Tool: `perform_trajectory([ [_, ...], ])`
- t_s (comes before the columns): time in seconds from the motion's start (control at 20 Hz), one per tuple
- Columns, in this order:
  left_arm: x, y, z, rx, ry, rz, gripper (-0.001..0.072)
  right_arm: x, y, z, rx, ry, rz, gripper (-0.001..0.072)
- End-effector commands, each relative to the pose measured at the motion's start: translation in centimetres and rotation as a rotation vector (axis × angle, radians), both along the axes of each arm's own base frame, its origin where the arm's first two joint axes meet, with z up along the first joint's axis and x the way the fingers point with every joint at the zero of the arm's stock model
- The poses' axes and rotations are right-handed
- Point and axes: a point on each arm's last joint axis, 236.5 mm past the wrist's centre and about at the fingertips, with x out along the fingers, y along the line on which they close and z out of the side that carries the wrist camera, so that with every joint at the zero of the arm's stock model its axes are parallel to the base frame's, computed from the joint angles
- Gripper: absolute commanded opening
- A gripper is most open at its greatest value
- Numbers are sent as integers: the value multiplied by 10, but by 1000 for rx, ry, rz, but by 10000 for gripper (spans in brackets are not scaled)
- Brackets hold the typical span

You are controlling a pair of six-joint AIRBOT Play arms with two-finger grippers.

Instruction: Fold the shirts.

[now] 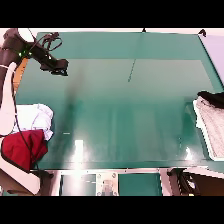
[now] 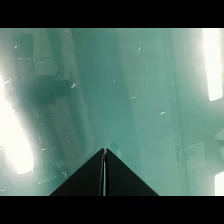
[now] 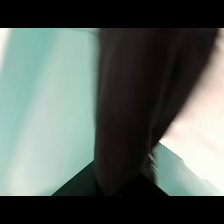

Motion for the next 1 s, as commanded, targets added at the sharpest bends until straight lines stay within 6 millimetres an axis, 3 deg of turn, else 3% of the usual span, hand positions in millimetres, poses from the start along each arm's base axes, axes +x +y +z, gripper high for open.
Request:
perform_trajectory([
  [0.0, 0, -1, 0, -4, 1, 1, 25, -84, -2, -42, 45, 381, -86, 16],
  [0.15, 0, -1, 1, -4, 0, 1, 25, -113, -3, -63, 72, 514, -139, 17],
  [0.35, 2, -1, 1, -5, -7, 3, 25, -154, 7, -114, 137, 704, -158, 19],
  [0.4, 2, -1, 1, -5, -7, 3, 24, -158, 9, -130, 141, 724, -152, 110],
  [0.5, 4, -1, 1, -6, -15, 6, 25, -161, 17, -160, 165, 733, -141, 573],
  [0.65, 8, -3, 3, -16, -34, 12, 25, -151, 19, -175, 181, 706, -131, 577],
  [0.75, 10, -4, 4, -22, -40, 13, 25, -117, 14, -165, 146, 613, -111, 563],
  [0.85, 8, -6, 5, -30, -34, 9, 25, -63, 12, -143, 80, 479, -43, 536],
  [0.9, 6, -6, 4, -29, -26, 7, 25, -30, 15, -128, 37, 398, 20, 367],
  [0.95, 3, -6, 4, -30, -12, 2, 24, 1, 25, -113, 1, 325, 96, 141],
])
